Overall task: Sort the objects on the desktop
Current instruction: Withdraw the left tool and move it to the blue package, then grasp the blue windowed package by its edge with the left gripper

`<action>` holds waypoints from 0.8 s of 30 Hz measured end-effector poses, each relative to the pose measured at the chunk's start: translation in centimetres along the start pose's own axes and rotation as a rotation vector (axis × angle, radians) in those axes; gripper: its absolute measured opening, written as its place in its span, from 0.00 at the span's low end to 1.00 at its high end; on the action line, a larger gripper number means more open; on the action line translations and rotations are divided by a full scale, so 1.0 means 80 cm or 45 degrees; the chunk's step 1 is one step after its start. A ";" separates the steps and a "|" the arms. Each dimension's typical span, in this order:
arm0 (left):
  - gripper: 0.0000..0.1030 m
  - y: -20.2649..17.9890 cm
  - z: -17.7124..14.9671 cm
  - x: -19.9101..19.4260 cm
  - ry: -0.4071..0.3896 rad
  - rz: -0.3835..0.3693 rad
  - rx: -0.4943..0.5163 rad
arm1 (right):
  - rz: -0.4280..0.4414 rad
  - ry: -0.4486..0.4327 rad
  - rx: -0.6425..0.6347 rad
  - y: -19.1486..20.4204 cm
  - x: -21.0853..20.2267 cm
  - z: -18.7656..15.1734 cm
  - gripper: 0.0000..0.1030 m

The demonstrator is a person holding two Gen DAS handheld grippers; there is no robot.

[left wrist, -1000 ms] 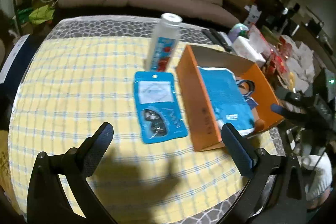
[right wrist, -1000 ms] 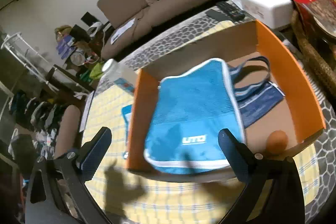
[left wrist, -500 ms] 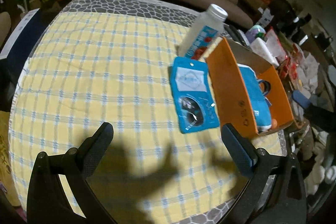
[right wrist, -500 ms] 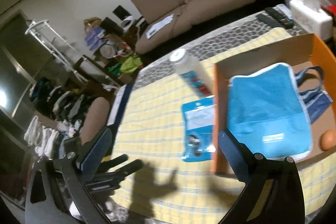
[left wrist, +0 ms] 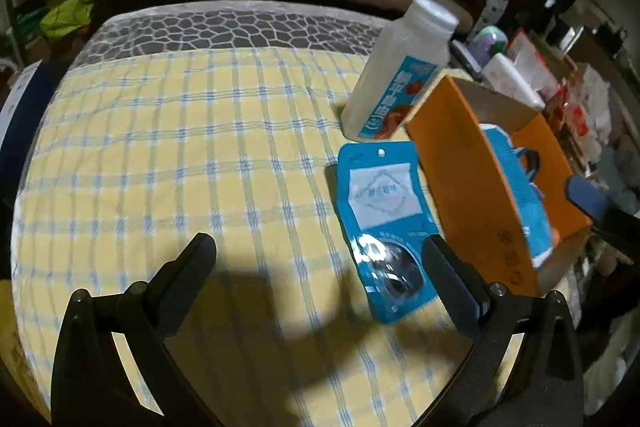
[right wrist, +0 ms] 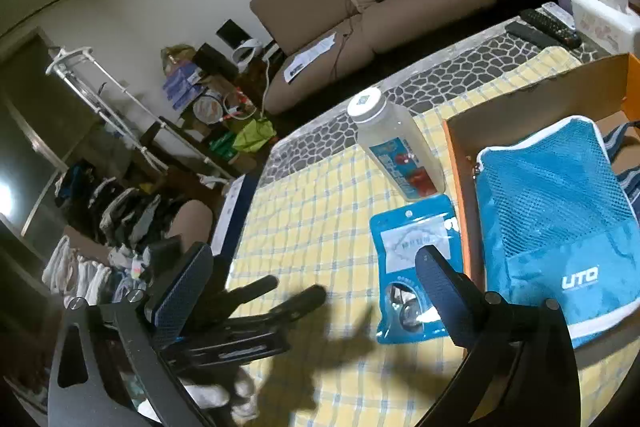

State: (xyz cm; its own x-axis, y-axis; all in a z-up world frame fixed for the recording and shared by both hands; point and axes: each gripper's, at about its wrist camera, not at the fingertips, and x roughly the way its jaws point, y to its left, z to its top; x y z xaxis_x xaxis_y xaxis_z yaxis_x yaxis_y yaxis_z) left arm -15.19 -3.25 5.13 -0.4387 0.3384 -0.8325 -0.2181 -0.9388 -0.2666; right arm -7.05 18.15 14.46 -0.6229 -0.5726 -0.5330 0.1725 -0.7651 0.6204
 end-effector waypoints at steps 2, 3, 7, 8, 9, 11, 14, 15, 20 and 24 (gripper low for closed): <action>0.99 -0.001 0.007 0.016 0.004 -0.004 0.019 | -0.012 0.013 -0.010 -0.002 0.009 0.000 1.00; 0.99 -0.001 0.010 0.024 0.007 -0.001 0.033 | -0.015 0.024 -0.015 -0.003 0.013 0.001 1.00; 0.97 -0.003 0.022 0.053 0.024 0.002 0.072 | -0.012 0.078 -0.017 -0.010 0.029 0.002 1.00; 0.96 -0.003 0.024 0.059 0.025 -0.004 0.073 | -0.008 0.084 -0.014 -0.011 0.032 0.002 1.00; 0.92 -0.003 0.026 0.064 0.023 -0.010 0.074 | -0.007 0.089 -0.009 -0.014 0.034 0.002 1.00; 0.86 -0.007 0.030 0.071 0.009 -0.013 0.087 | -0.013 0.085 0.001 -0.018 0.037 0.003 1.00; 0.82 -0.015 0.035 0.084 0.010 0.002 0.117 | 0.010 0.084 0.023 -0.023 0.040 0.002 1.00; 0.82 -0.017 0.036 0.088 0.015 -0.005 0.122 | 0.017 0.082 0.031 -0.024 0.040 0.002 1.00; 0.67 -0.031 0.041 0.107 0.046 -0.029 0.165 | 0.038 0.071 0.058 -0.030 0.037 0.004 1.00; 0.49 -0.041 0.041 0.117 0.095 -0.103 0.176 | 0.038 0.073 0.078 -0.037 0.034 0.004 1.00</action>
State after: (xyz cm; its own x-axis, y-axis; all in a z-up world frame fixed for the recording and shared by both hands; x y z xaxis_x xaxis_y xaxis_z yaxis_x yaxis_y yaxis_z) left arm -21.47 3.19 -0.22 -0.3501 0.4016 -0.8462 -0.3701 -0.8892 -0.2689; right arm -9.51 18.92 11.35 -0.5729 -0.6123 -0.5449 0.1424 -0.7290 0.6695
